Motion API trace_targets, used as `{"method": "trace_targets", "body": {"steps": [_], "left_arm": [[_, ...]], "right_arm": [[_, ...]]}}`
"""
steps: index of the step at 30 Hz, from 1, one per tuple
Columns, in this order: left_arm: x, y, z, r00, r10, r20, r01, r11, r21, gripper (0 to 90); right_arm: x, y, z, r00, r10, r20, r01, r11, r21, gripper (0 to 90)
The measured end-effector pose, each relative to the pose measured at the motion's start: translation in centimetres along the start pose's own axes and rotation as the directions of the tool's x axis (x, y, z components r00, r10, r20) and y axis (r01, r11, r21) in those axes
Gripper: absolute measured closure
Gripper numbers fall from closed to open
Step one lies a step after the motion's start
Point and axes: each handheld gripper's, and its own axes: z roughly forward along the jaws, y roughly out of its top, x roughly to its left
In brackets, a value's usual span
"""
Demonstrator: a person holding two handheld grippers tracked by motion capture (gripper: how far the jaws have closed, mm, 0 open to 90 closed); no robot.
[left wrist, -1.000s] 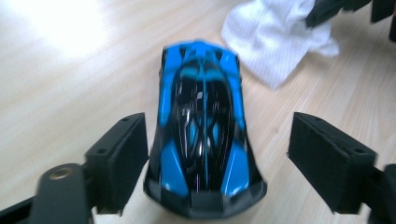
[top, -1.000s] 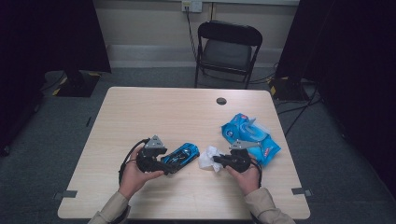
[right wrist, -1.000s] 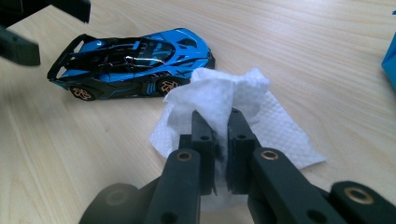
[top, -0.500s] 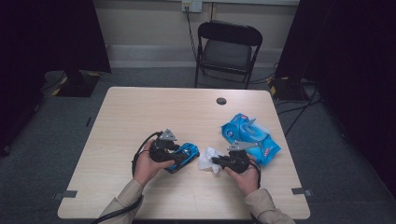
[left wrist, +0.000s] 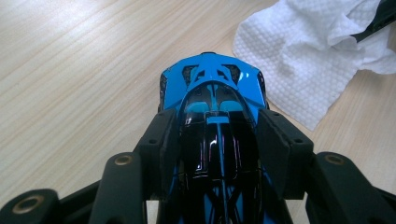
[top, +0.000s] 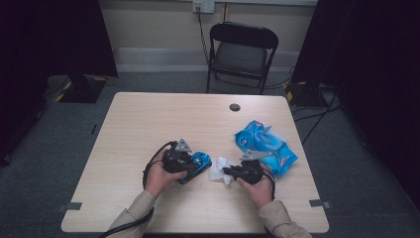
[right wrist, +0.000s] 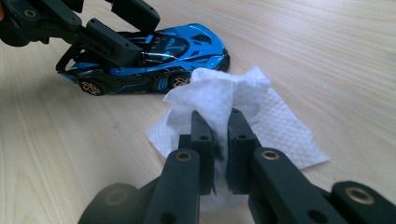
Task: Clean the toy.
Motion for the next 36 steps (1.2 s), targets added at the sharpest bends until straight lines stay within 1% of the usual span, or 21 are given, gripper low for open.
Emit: {"method": "trace_targets", "body": {"steps": [2, 3, 6, 9, 10, 11, 12, 13, 15, 16, 19, 21, 23, 25, 33, 36], "left_arm": [[-0.1, -0.1, 0.0, 1.0, -0.001, -0.005, 0.0, 1.0, -0.004, 49.5], [-0.1, -0.2, 0.0, 1.0, -0.002, -0.003, 0.002, 0.9999, -0.015, 49.5], [-0.1, -0.3, 0.0, 0.9999, -0.012, 0.001, 0.012, 0.9996, -0.025, 49.6], [-0.1, -0.3, 0.0, 0.9999, -0.012, 0.002, 0.012, 0.9997, -0.023, 49.8], [-0.1, -0.1, 0.0, 1.0, -0.002, -0.001, 0.002, 0.9999, -0.011, 49.9], [0.0, -0.1, 0.0, 1.0, -0.005, 0.006, 0.005, 1.0, -0.005, 49.9], [0.0, -0.1, 0.0, 1.0, -0.005, 0.006, 0.005, 1.0, -0.002, 49.9], [-0.1, 0.0, 0.0, 1.0, 0.0, -0.002, 0.0, 1.0, -0.001, 50.0], [-0.1, 0.0, 0.0, 1.0, 0.001, -0.001, -0.001, 1.0, 0.0, 50.0], [-0.2, -0.1, 0.0, 0.9999, 0.003, -0.01, -0.003, 1.0, -0.003, 50.0], [-0.2, -0.2, 0.0, 0.9999, 0.002, -0.01, -0.002, 0.9999, -0.01, 50.2], [-0.2, -0.3, -0.1, 0.9998, 0.009, -0.015, -0.009, 0.9999, -0.009, 50.3], [-0.2, -0.3, -0.1, 1.0, 0.0, -0.008, 0.0, 0.9999, -0.012, 50.3], [-0.2, -0.3, -0.2, 1.0, 0.005, -0.008, -0.005, 1.0, -0.008, 50.3], [-0.3, -0.4, -0.2, 0.9999, 0.005, -0.011, -0.005, 0.9999, -0.01, 50.4], [-0.3, -0.5, -0.3, 1.0, 0.004, -0.008, -0.004, 1.0, -0.009, 50.4]], "right_arm": [[0.1, 0.1, 0.2, 1.0, -0.004, 0.0, 0.004, 1.0, 0.004, 84.4], [0.2, 0.1, 0.4, 1.0, -0.009, -0.001, 0.009, 1.0, 0.004, 84.3], [0.6, 0.3, 1.0, 0.9998, -0.017, 0.002, 0.017, 0.9998, 0.013, 84.3], [1.0, 0.5, 1.8, 0.9994, -0.035, 0.004, 0.035, 0.9988, 0.034, 84.3], [1.2, 0.6, 2.2, 0.9986, -0.052, 0.007, 0.052, 0.9977, 0.044, 84.2], [1.3, 0.6, 2.3, 0.998, -0.062, 0.013, 0.061, 0.9969, 0.049, 84.2], [1.6, 0.7, 2.6, 0.9961, -0.083, 0.028, 0.081, 0.9947, 0.063, 84.2], [1.7, 0.8, 2.8, 0.9958, -0.086, 0.032, 0.083, 0.9939, 0.072, 84.1], [1.7, 1.0, 3.4, 0.9977, -0.064, 0.022, 0.062, 0.9954, 0.074, 84.2], [1.8, 1.0, 3.8, 0.9984, -0.053, 0.019, 0.051, 0.9956, 0.079, 84.3], [2.1, 1.3, 4.3, 0.9985, -0.052, 0.016, 0.05, 0.9956, 0.079, 84.3], [2.4, 1.4, 4.5, 0.9981, -0.061, 0.015, 0.059, 0.9945, 0.086, 84.4], [2.7, 1.6, 4.7, 0.9978, -0.065, 0.01, 0.064, 0.9939, 0.09, 84.5], [3.0, 1.6, 4.9, 0.9977, -0.067, 0.008, 0.066, 0.9938, 0.089, 84.6], [3.2, 1.5, 5.1, 0.9986, -0.053, 0.006, 0.052, 0.9955, 0.079, 84.9], [3.4, 1.5, 5.2, 0.9983, -0.057, -0.001, 0.057, 0.9952, 0.08, 85.1]]}}
